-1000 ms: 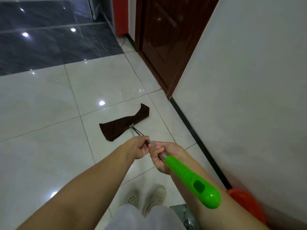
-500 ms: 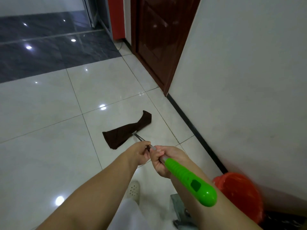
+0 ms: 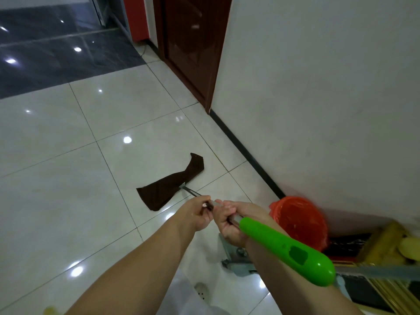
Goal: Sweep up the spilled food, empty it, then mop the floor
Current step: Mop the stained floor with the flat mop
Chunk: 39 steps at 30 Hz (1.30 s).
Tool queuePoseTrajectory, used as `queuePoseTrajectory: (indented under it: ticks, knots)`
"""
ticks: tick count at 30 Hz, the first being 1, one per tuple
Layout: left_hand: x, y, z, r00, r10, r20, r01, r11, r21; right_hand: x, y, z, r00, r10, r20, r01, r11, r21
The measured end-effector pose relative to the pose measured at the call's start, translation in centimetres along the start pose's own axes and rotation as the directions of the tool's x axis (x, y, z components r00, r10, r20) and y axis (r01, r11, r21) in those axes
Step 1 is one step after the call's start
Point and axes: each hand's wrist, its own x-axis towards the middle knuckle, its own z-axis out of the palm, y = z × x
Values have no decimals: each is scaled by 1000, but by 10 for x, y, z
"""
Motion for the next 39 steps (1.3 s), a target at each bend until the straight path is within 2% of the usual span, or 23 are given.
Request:
queuePoseTrajectory:
  ticks: [6, 20, 25, 31, 39]
  knots:
    - [-27, -23, -6, 999, 37, 16, -38, 999, 38, -20, 22, -10, 1000, -11, 8, 11, 1000, 13]
    - [-73, -22, -1, 978, 153, 141, -142, 986, -85, -69, 44, 2, 993, -33, 114, 40, 998, -58]
    - [-68, -16, -7, 985, 107, 137, -95, 991, -92, -64, 47, 5, 992, -17, 128, 27, 997, -76]
    - [-36, -9, -18, 997, 52, 50, -47, 994, -96, -28, 40, 5, 998, -3, 70, 6, 999, -40]
    - [6, 5, -24, 1000, -13, 0, 13, 1000, -8, 2, 23, 10, 1000, -20, 4, 20, 998, -64]
